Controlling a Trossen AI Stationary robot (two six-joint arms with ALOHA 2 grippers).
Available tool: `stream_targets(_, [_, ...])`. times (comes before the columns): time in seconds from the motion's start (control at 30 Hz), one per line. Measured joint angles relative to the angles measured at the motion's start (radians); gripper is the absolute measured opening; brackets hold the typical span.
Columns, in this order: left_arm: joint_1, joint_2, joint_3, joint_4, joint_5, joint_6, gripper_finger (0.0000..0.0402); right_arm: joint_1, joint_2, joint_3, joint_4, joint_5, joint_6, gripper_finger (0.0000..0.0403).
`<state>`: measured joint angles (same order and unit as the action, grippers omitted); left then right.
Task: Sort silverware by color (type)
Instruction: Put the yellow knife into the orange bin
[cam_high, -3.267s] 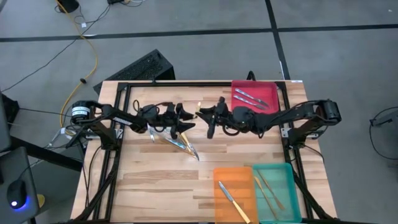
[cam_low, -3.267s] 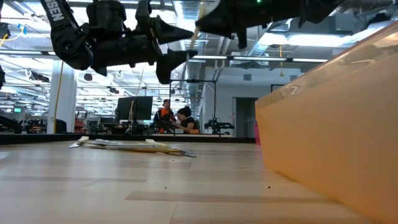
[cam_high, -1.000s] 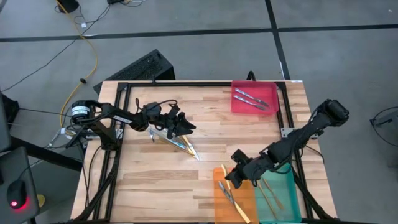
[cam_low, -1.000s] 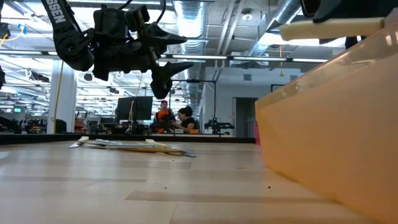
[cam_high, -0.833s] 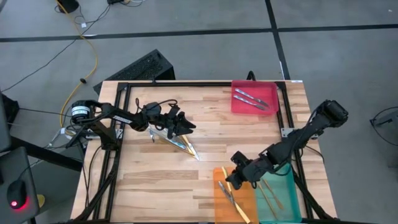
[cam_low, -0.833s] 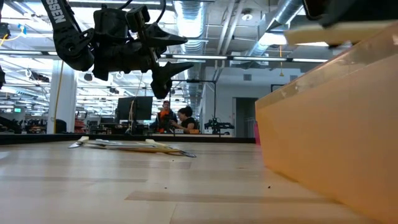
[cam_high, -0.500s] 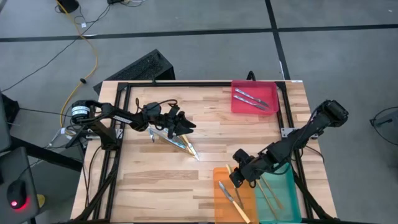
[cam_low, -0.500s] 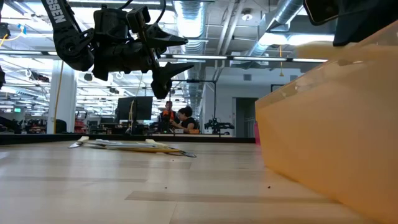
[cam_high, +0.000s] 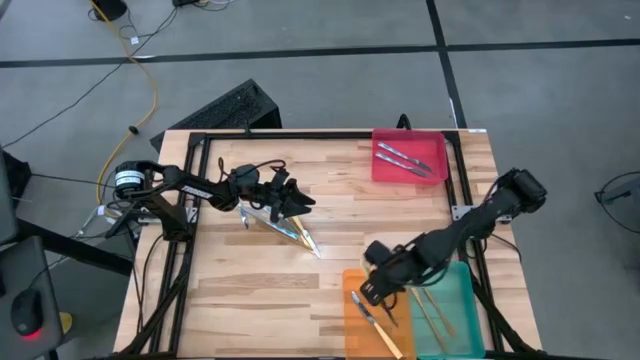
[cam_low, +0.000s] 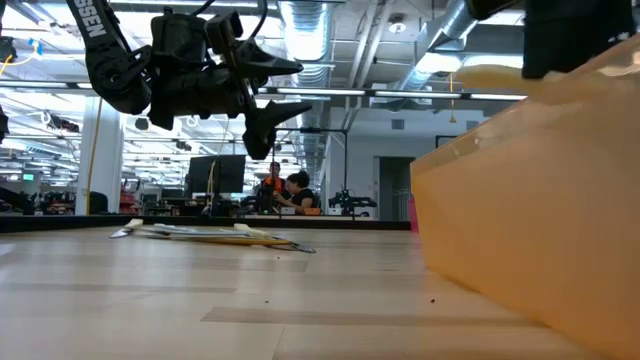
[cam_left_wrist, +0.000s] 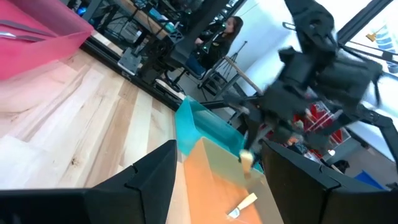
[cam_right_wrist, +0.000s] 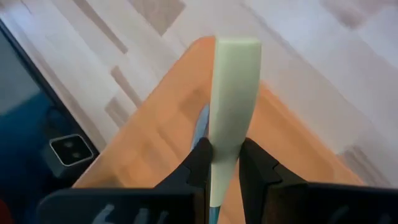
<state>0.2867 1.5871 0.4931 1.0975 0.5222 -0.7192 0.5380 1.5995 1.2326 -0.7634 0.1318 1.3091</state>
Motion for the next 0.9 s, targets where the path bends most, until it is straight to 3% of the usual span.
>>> stream_targets(0.33, [0.0,0.0,0.0,-0.017,-0.011,0.001,0.0217,-0.003,0.195,0.222,-0.155,-0.021,-0.106,0.0063])
stream_targets(0.9, [0.0,0.0,0.0,-0.018,-0.011,0.001,0.0217,0.046,0.255,0.231,-0.176,-0.002,0.061,0.0063])
